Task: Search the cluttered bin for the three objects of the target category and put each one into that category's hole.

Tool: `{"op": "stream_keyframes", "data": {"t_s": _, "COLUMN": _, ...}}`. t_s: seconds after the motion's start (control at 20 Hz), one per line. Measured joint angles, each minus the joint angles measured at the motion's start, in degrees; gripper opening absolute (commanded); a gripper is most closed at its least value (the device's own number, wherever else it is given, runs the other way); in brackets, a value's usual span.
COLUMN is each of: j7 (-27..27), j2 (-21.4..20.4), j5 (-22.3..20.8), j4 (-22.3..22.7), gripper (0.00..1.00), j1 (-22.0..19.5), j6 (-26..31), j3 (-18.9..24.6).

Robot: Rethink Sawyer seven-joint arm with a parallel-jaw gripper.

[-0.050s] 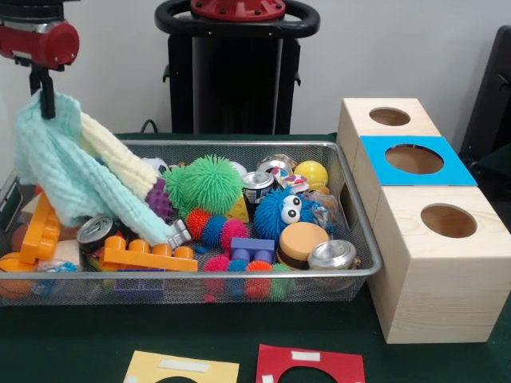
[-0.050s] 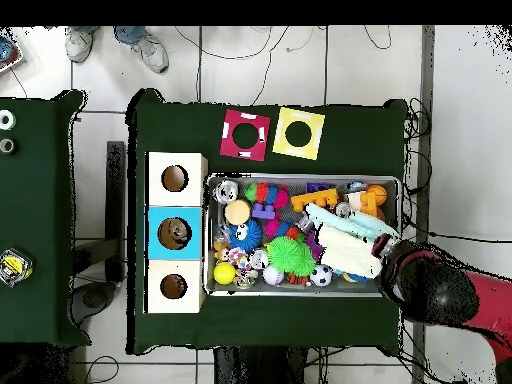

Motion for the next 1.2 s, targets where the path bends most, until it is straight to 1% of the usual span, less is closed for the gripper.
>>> {"op": "stream_keyframes", "data": {"t_s": 0.1, "j7": 0.0, "j2": 0.77, "j5": -2.34, "j4": 0.09, "gripper": 0.0, "j1": 0.61, "j6": -2.9, "j3": -0.13}}
{"op": "stream_keyframes", "data": {"t_s": 0.25, "j7": 0.0, "j2": 1.77, "j5": -4.61, "j4": 0.22, "gripper": 0.0, "j1": 1.64, "j6": -6.82, "j3": -0.66}}
{"op": "stream_keyframes", "data": {"t_s": 0.35, "j7": 0.0, "j2": 3.05, "j5": -6.73, "j4": 0.24, "gripper": 0.0, "j1": 3.25, "j6": -11.38, "j3": -1.69}}
{"op": "stream_keyframes", "data": {"t_s": 0.5, "j7": 0.0, "j2": 4.36, "j5": -8.32, "j4": 0.24, "gripper": 0.0, "j1": 5.08, "j6": -15.27, "j3": -2.98}}
{"op": "stream_keyframes", "data": {"t_s": 0.6, "j7": 0.0, "j2": 5.49, "j5": -9.14, "j4": 0.24, "gripper": 0.0, "j1": 7.13, "j6": -18.38, "j3": -4.61}}
{"op": "stream_keyframes", "data": {"t_s": 0.9, "j7": 0.0, "j2": 7.61, "j5": -10.01, "j4": 0.25, "gripper": 0.0, "j1": 12.42, "j6": -24.33, "j3": -9.62}}
{"op": "stream_keyframes", "data": {"t_s": 1.2, "j7": 0.0, "j2": 9.91, "j5": -10.0, "j4": 0.52, "gripper": 0.0, "j1": 15.54, "j6": -30.51, "j3": -14.43}}
